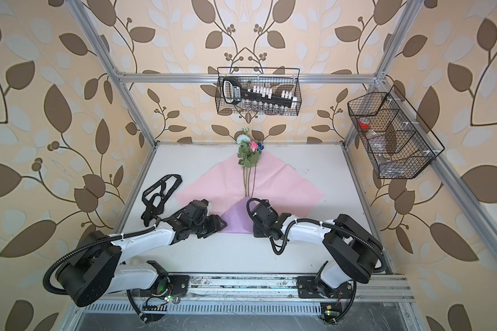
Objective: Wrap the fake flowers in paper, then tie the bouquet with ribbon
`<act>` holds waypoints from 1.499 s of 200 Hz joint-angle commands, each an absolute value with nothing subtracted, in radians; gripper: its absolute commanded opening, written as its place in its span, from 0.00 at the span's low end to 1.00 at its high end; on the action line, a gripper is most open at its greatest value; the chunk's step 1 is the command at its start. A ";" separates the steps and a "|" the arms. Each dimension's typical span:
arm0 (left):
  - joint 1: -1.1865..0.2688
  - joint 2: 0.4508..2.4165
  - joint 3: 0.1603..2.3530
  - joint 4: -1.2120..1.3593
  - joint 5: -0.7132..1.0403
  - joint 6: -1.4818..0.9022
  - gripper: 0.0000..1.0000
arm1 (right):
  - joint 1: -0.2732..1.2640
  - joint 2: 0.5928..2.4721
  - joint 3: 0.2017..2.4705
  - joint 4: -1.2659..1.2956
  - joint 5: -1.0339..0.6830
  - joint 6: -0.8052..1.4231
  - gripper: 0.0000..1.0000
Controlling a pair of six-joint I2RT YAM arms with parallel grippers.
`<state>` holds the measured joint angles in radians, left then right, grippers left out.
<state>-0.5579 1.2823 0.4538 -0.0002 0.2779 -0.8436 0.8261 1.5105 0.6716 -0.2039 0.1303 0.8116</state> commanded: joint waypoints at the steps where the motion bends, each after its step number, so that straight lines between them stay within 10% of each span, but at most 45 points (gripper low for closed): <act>1: -0.566 1.258 0.436 -0.020 0.251 -0.848 0.56 | 0.802 1.480 0.586 -0.278 0.136 0.869 0.20; 227: -0.567 1.182 0.399 -0.168 0.188 -0.914 0.54 | 0.506 1.099 0.425 -0.439 0.224 0.942 0.25; 300: -0.518 1.052 0.580 -0.415 0.066 -0.833 0.75 | 0.501 1.041 0.562 -0.494 0.258 0.763 0.33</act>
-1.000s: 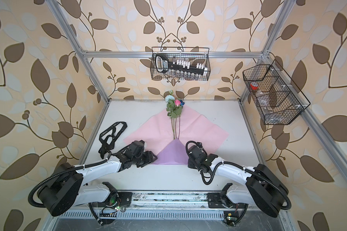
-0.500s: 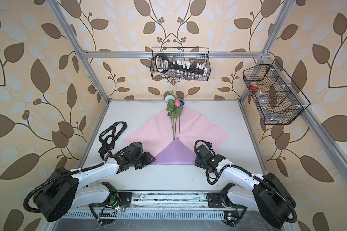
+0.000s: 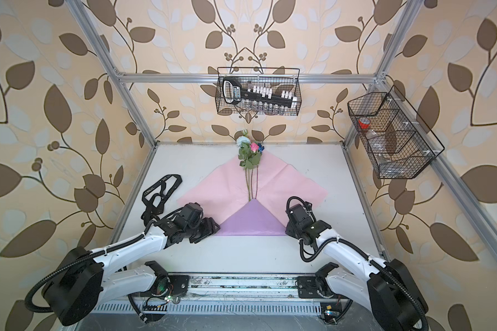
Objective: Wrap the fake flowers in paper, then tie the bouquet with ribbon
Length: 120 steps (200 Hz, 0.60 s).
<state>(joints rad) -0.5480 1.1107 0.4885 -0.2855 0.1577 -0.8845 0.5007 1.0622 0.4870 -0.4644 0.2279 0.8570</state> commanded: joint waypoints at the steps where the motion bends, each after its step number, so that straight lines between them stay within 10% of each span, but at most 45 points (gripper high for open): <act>1: -0.517 1.051 0.581 -0.419 0.064 -0.831 0.75 | 0.502 1.041 0.565 -0.494 0.258 0.760 0.33; 57: -0.328 1.045 0.631 -0.471 0.115 -0.779 0.99 | 0.900 1.181 0.761 -0.460 0.481 0.581 0.38; 120: -0.144 1.076 0.672 -0.508 0.173 -0.769 0.99 | 1.343 1.749 1.123 -0.470 0.742 0.298 0.39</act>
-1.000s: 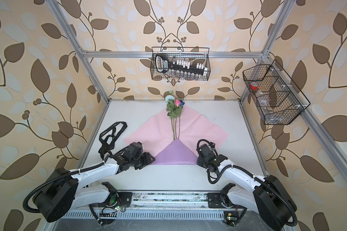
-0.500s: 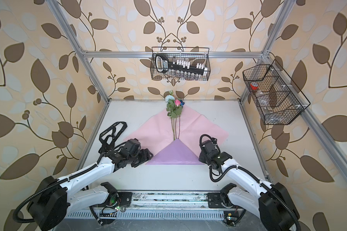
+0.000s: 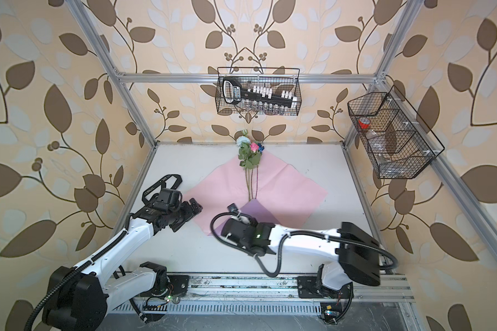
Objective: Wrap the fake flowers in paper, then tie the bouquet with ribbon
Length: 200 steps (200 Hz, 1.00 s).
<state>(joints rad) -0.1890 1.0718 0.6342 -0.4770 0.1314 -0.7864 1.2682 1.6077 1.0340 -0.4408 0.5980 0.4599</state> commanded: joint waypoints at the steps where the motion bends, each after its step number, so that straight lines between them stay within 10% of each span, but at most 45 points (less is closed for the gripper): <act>1: -0.142 1.077 0.672 -0.509 0.175 -0.770 0.99 | 1.343 1.749 1.123 -0.470 0.742 0.298 0.39; 127: -0.030 1.039 0.630 -0.498 0.232 -0.807 0.99 | 1.376 2.078 1.280 -0.215 0.620 -0.018 0.47; 200: -0.029 1.029 0.623 -0.493 0.235 -0.802 0.99 | 1.288 2.105 1.297 -0.130 0.626 0.010 0.19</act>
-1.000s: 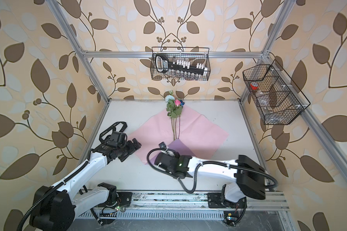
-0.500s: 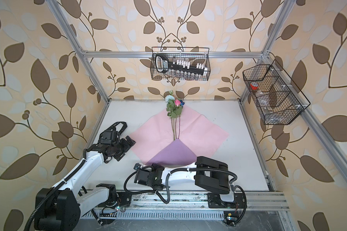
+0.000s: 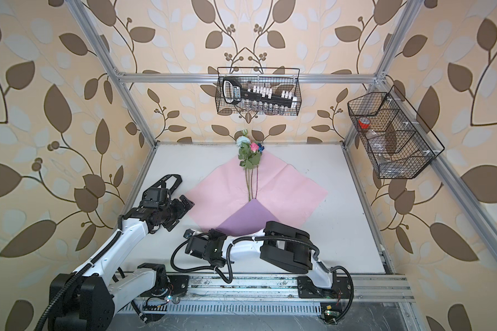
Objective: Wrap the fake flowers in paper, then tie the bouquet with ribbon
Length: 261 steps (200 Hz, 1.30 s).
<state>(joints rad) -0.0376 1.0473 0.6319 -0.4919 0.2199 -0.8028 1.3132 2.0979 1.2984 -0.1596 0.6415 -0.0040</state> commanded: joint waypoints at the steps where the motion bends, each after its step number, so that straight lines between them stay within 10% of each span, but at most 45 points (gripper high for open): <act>1: -0.030 1.028 0.624 -0.493 0.237 -0.802 0.99 | 1.287 2.103 1.296 -0.127 0.623 0.011 0.18; 21: -0.030 1.035 0.623 -0.484 0.240 -0.803 0.99 | 1.278 2.061 1.271 -0.072 0.560 0.019 0.00; 261: -0.127 1.208 0.395 0.066 0.412 -0.999 0.92 | 1.186 1.926 1.142 0.037 0.375 0.164 0.00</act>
<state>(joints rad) -0.0795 1.1946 0.4271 -0.0639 0.4271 -0.9607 1.1927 1.9697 1.1671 0.0277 0.3809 0.1478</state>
